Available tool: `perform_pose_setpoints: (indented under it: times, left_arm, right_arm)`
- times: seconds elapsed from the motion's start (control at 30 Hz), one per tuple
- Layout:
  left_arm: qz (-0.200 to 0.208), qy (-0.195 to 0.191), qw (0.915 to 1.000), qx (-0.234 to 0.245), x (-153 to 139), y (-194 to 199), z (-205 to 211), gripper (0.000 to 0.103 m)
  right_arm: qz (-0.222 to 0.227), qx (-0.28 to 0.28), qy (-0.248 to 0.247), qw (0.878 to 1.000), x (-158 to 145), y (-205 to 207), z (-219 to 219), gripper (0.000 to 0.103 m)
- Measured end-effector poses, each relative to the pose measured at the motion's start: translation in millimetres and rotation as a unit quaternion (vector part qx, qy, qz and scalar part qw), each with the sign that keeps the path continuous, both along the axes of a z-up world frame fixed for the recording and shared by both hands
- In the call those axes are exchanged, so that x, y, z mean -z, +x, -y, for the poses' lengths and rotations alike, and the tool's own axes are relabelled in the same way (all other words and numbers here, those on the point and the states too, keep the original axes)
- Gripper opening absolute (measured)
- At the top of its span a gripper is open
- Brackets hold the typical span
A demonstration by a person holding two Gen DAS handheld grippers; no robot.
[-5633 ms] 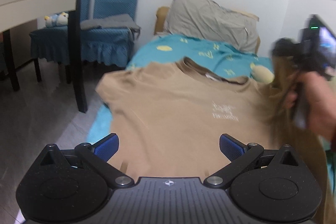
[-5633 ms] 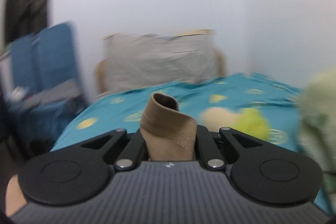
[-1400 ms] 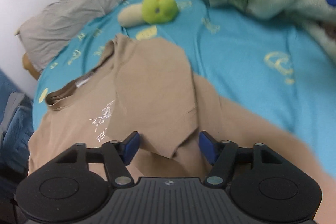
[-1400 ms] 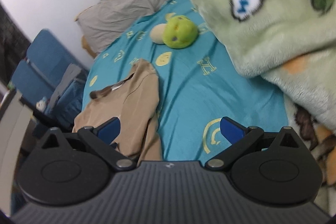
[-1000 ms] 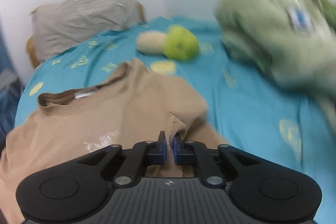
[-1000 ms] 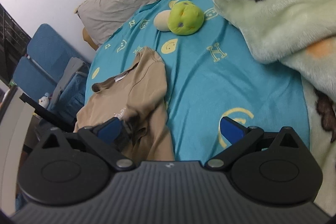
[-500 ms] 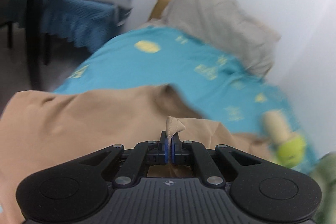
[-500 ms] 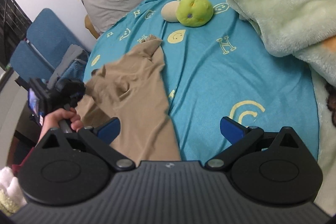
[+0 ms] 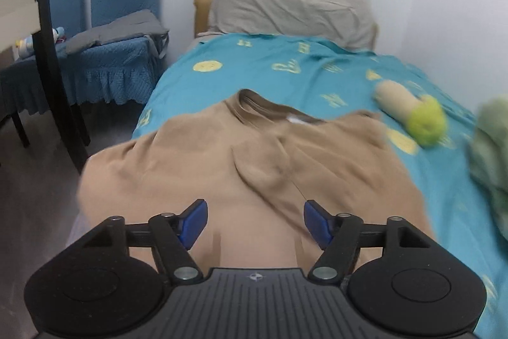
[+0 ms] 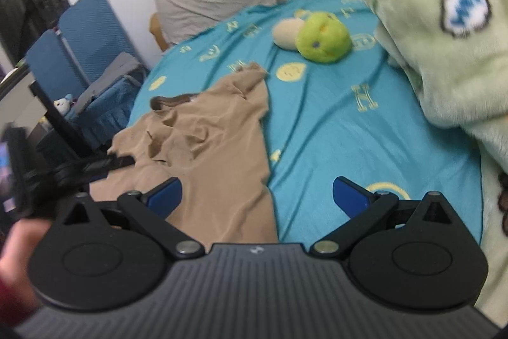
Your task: Fold clothes
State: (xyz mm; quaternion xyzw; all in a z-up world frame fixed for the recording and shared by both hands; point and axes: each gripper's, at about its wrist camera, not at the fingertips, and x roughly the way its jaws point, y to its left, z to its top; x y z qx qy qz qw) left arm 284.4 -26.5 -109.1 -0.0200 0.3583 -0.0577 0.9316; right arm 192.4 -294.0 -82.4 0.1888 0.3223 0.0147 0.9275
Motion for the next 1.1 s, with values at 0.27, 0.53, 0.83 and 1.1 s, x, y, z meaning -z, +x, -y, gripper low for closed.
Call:
perform_pose_setpoints:
  times: [0.27, 0.53, 0.83, 1.1]
  left_arm:
    - [0.079, 0.005, 0.9968, 0.013, -66, -150, 17, 0.103]
    - [0.126, 0.024, 0.9917, -0.006, -61, -218, 7, 0.103]
    - [0.110, -0.017, 0.9935, -0.022, -52, -210, -26, 0.103]
    - [0.079, -0.038, 0.9950, -0.046, -57, -203, -61, 0.103]
  right_arm:
    - [0.053, -0.040, -0.007, 0.998, -24, -31, -17, 0.103]
    - [0.073, -0.083, -0.035, 0.993, -30, -53, -39, 0.103]
    - [0.081, -0.088, -0.062, 0.991, -28, -52, -52, 0.103]
    - [0.075, -0.141, -0.063, 0.985, -28, -27, -84, 0.102]
